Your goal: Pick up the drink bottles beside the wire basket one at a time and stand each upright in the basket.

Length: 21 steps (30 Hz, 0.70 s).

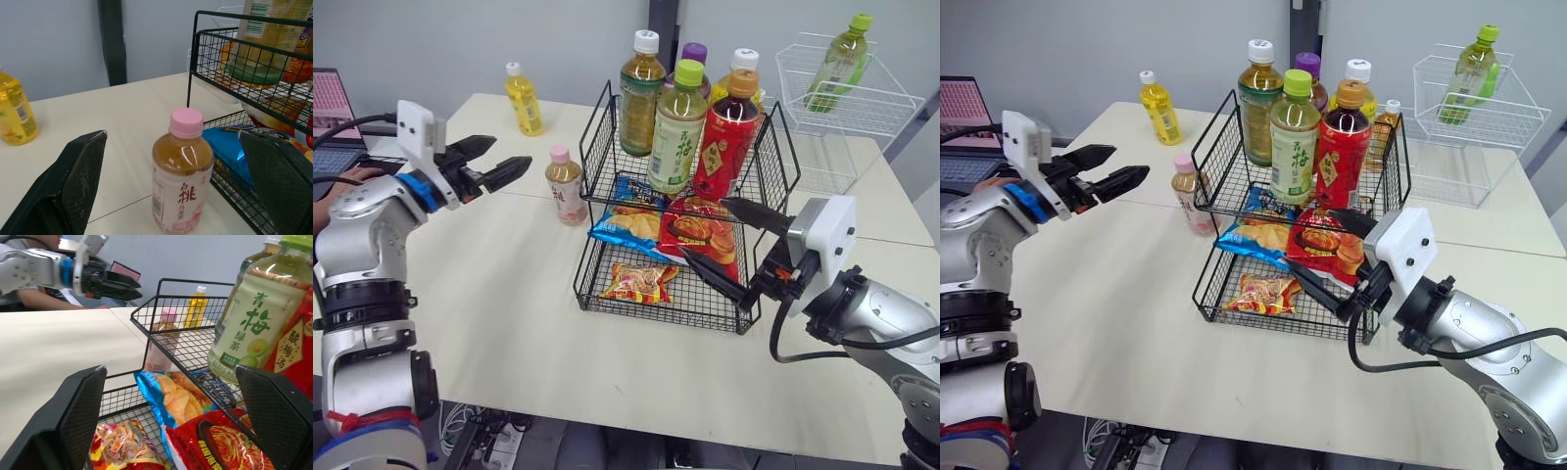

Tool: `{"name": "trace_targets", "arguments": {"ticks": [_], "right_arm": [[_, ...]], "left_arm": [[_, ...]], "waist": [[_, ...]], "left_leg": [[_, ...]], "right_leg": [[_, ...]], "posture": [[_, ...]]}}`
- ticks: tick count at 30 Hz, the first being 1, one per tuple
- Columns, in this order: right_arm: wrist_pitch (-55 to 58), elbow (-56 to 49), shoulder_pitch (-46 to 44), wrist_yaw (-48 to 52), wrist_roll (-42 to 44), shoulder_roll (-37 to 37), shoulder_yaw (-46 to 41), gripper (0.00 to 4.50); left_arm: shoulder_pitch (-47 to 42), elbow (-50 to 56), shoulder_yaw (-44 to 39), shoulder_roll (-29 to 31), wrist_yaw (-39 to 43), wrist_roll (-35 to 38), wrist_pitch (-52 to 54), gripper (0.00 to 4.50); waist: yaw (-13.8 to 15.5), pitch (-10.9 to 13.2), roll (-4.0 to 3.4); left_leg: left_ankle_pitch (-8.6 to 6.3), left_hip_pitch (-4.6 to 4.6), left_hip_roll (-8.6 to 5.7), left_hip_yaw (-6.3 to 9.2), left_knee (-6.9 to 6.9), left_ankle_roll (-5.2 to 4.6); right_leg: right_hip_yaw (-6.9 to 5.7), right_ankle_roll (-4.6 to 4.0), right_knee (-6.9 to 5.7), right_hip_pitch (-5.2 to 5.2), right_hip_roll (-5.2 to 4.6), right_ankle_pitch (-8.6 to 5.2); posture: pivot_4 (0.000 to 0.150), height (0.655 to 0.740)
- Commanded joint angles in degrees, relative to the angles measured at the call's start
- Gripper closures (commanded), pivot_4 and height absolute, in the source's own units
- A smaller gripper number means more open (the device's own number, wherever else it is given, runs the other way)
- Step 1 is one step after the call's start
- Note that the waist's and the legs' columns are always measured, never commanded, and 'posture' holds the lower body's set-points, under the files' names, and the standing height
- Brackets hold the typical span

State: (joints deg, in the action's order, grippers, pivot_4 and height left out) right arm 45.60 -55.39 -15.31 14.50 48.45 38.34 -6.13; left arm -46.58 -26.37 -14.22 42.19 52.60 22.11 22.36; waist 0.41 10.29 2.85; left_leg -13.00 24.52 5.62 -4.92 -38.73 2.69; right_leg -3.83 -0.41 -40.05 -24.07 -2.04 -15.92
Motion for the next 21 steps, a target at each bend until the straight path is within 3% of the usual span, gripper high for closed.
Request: {"name": "trace_targets", "arguments": {"ticks": [1, 15, 18, 21], "right_arm": [[0.5, -2.6, -0.9, 0.1, 4.2, 2.2, -2.8, 0.00], [-0.9, -0.3, -3.1, 3.0, 5.3, 5.7, -1.9, 0.00], [-0.9, -0.1, -3.8, 2.6, 5.3, 5.5, -1.6, 0.00], [-0.7, 0.1, -4.4, 2.2, 5.5, 5.2, -1.5, 0.00]], "left_arm": [[-3.7, -2.5, 1.7, -1.6, -1.4, -1.9, -2.9, 0.01], [-12.9, -16.9, 4.8, -9.7, -6.7, -7.1, -8.9, 0.01], [-14.2, -19.7, 4.7, -10.7, -7.4, -7.7, -10.2, 0.61], [-14.9, -20.8, 4.7, -11.4, -7.0, -7.8, -11.2, 1.59]], "waist": [[0.0, 0.0, 0.00], [-0.4, 0.0, 0.02], [-0.4, 0.0, 0.02], [-0.4, 0.0, 0.02]], "left_leg": [[0.00, 0.00, 0.00, 0.00, 0.00, 0.00], [0.00, 0.04, -0.02, 0.01, -0.01, 0.00], [0.00, 0.04, -0.02, 0.02, -0.01, 0.00], [0.00, 0.04, -0.02, 0.02, -0.01, 0.00]], "right_leg": [[-0.01, 0.00, 0.00, 0.00, 0.00, 0.00], [-0.05, 0.02, 0.01, -0.01, 0.00, 0.00], [-0.07, 0.02, 0.01, -0.01, 0.00, 0.00], [-0.08, 0.02, 0.01, -0.01, 0.00, 0.00]], "posture": [[0.150, 0.7148], [0.150, 0.7148], [0.150, 0.7148], [0.150, 0.7148]]}}
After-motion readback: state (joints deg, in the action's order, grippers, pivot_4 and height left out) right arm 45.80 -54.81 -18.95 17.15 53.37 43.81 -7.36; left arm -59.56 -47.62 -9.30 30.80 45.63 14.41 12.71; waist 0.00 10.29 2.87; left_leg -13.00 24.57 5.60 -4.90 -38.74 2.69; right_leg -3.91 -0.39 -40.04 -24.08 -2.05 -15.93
